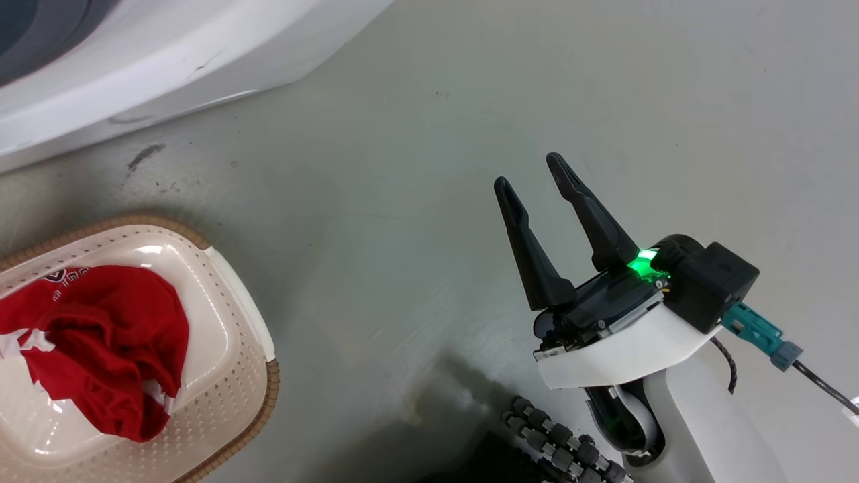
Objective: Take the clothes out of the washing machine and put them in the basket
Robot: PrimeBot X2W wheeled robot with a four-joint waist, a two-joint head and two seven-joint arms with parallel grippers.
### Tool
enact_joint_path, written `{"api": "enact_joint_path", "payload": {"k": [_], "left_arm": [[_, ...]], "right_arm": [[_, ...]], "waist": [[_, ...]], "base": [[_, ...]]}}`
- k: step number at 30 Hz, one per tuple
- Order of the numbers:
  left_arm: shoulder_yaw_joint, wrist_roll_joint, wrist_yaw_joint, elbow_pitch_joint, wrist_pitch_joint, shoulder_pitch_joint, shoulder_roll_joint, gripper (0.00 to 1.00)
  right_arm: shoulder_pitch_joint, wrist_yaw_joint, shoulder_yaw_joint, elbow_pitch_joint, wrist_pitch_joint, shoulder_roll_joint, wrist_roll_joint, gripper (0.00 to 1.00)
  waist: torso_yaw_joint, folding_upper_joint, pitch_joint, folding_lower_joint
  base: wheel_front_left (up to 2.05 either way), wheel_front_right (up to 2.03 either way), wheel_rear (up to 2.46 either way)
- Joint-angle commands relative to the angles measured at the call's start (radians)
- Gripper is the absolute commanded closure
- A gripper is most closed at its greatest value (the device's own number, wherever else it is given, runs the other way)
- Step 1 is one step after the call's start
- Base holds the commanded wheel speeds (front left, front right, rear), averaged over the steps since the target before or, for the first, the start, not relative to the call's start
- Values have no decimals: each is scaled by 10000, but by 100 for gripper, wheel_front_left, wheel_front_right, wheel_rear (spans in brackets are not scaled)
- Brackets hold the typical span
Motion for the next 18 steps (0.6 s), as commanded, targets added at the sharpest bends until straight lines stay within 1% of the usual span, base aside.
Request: {"api": "enact_joint_path", "payload": {"k": [1,4,7,14,18], "left_arm": [[-5,-69,128,-212,-157,430,25,100],[60,-166,305,-752,-682,778,11,100],[109,-262,418,-1234,-1493,1302,-54,100],[383,-796,633,-1738,-4256,2908,-435,100],[524,-1074,579,-1533,-5869,3840,-723,100]], "right_arm": [[-106,-5,-24,39,-20,16,-22,0],[-134,-5,-110,68,-22,16,-84,0],[-137,-5,-207,126,-20,16,-197,0],[51,-5,-529,444,-21,12,-545,0],[270,-7,-771,619,-22,9,-754,0]], "waist": [[32,0,-118,-1],[108,0,-320,-1],[237,0,-610,-1],[656,0,-1773,-1],[909,0,-2566,-1]], "base": [[0,0,0],[0,0,0],[0,0,0],[0,0,0],[0,0,0]]}}
